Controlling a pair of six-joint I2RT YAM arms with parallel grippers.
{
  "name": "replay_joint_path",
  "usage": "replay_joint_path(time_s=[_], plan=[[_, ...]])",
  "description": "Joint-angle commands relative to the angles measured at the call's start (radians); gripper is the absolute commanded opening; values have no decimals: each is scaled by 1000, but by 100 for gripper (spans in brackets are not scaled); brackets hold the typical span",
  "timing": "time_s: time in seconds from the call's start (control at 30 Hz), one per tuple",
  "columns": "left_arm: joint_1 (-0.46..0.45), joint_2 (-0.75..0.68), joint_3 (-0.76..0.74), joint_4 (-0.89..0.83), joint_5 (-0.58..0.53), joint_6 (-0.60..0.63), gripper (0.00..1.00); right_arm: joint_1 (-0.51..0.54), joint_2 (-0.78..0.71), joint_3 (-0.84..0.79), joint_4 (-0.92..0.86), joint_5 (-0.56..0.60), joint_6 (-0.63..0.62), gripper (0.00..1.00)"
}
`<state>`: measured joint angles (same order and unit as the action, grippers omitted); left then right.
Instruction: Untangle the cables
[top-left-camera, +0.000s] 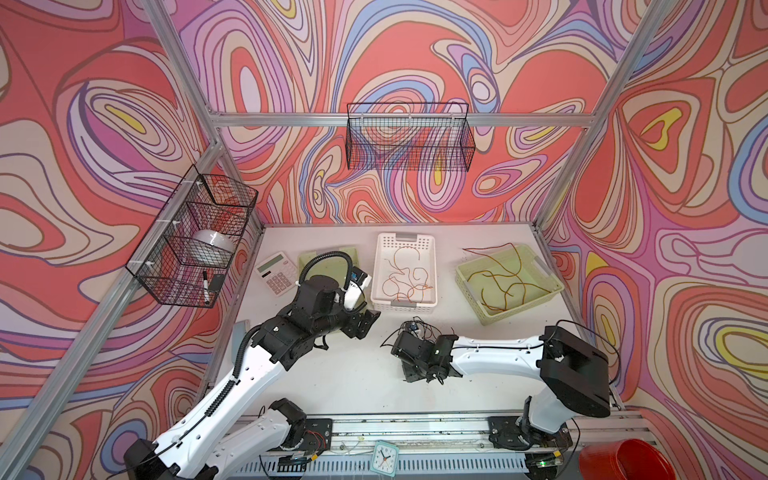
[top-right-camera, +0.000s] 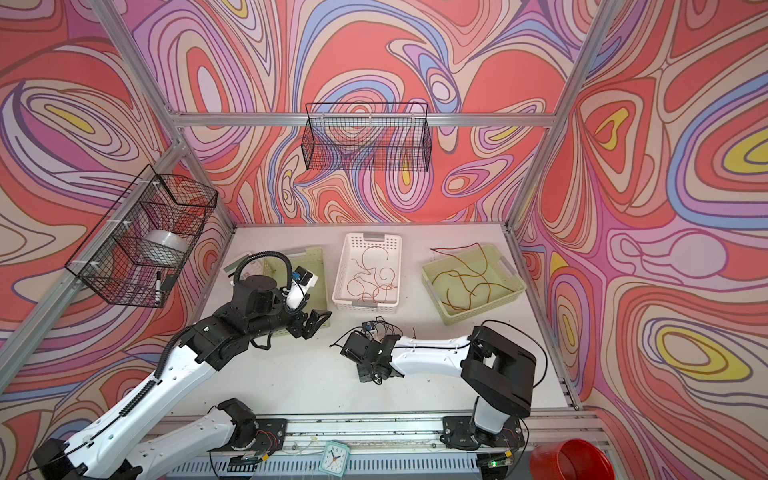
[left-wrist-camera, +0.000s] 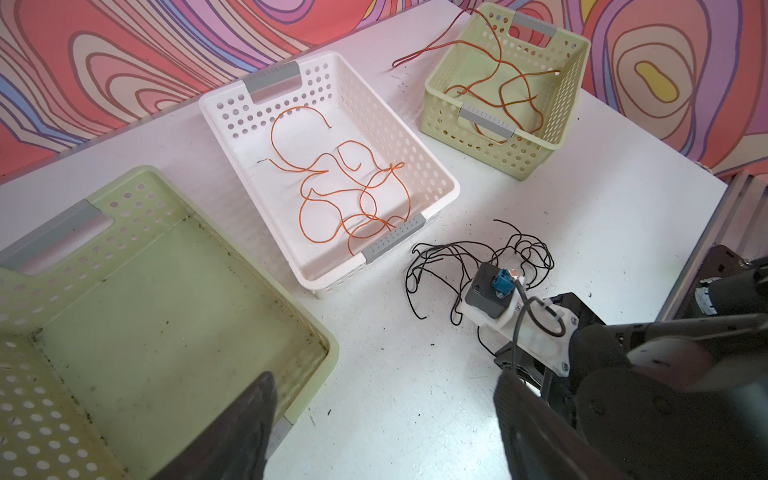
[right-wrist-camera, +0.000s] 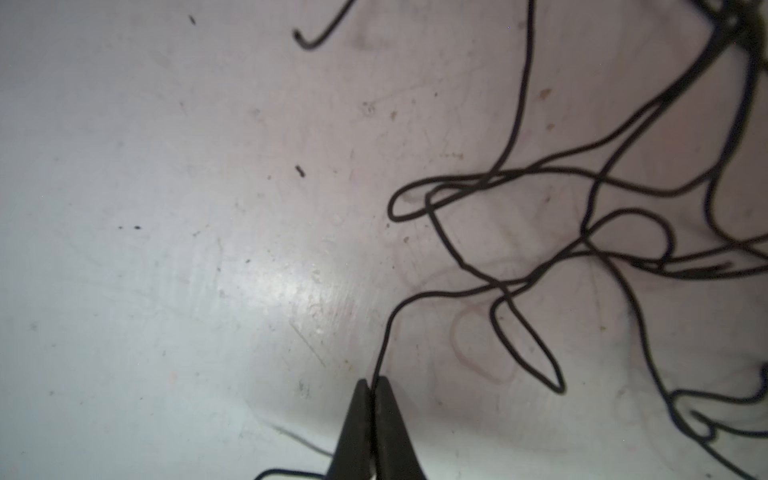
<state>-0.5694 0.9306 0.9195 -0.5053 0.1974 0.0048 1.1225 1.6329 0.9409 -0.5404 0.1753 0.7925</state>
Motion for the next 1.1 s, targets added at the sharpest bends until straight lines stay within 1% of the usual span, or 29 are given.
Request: replay_joint_path(time_s=[0.0,0.1,0.17,0.3,0.47,0.67,0.77,0.87,0.97,1.03,1.07], plan=[[4,-38,-28,39,15,42,84,7,-115,112,-4,66,-119,0],[4,-68,-55,105,49,68,84,-6,-168,204,-34,85,-188,0],[4,-86,-79,158,73,85,84,-21,-193,253,-47,76,-213,0],[4,-105,-138,280,96,99,88,-50,-253,327,-71,61,-264,0],[5,-77,-174,411,155,86,93,-94,-328,380,-44,-24,-334,0],[4,23,-177,600,253,32,94,-145,-347,434,-57,-131,-398,0],[3,107,-172,696,329,-10,94,-165,-352,457,-67,-148,-415,0],[2,201,-163,809,371,-61,94,-183,-365,468,-54,-190,-425,0],[-1,299,-120,919,394,-123,93,-197,-374,485,-78,-207,-434,0],[-11,352,-74,942,402,-134,89,-205,-382,493,-108,-200,-439,0],[-20,373,-45,935,397,-134,84,-211,-391,495,-121,-196,-440,0]])
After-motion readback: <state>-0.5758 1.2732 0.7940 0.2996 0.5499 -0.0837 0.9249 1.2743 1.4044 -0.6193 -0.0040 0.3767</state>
